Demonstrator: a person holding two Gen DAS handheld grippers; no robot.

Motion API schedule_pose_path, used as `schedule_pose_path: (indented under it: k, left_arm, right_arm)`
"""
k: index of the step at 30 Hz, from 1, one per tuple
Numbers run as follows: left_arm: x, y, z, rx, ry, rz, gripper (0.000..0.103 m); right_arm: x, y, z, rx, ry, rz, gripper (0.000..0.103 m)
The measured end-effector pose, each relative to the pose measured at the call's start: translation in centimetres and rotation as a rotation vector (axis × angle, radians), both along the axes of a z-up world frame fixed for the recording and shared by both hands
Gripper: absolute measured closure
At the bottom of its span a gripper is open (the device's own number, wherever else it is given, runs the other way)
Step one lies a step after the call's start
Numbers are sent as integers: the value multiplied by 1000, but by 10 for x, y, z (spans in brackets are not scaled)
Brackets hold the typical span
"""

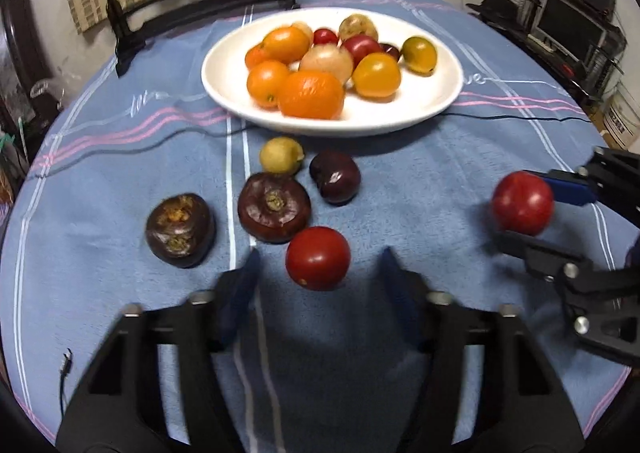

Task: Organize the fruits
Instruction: 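Grasp a red tomato with the left gripper while the right grasps a red apple, then carry the red tomato and red apple over the plate with both grippers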

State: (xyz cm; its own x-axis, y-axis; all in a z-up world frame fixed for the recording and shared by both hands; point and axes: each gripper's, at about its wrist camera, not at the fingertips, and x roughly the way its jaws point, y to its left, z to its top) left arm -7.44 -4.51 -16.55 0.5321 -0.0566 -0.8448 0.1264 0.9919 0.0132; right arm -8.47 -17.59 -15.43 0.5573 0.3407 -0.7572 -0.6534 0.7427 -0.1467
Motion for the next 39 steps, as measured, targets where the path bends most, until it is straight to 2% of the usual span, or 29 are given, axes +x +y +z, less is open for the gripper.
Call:
schedule_pose_path:
  k: [1,9,15,21,30,39]
  left_arm:
    - [1,1,-1,-16,5,1,70]
    - [-27,8,13,3,-64,-25,72]
    - [-48,1,30,92,-139,-29,72]
    - [-63,-3,39,110,-178,-47,72]
    - [-71,2,45,105,-197,-50,72]
    - [-65,5,40,110,-184,-53,72]
  right_arm:
    - [0,-1,-1,4,3,0,63]
    - [-9,-5,-4,41,40,-1,63]
    - [-22,3,2,76,57,13,63]
    - [-40,17,5,86,65,42,63]
    - [-52,28,5,89,78,62,63]
    - [-45,29,-4,93,112,60,63]
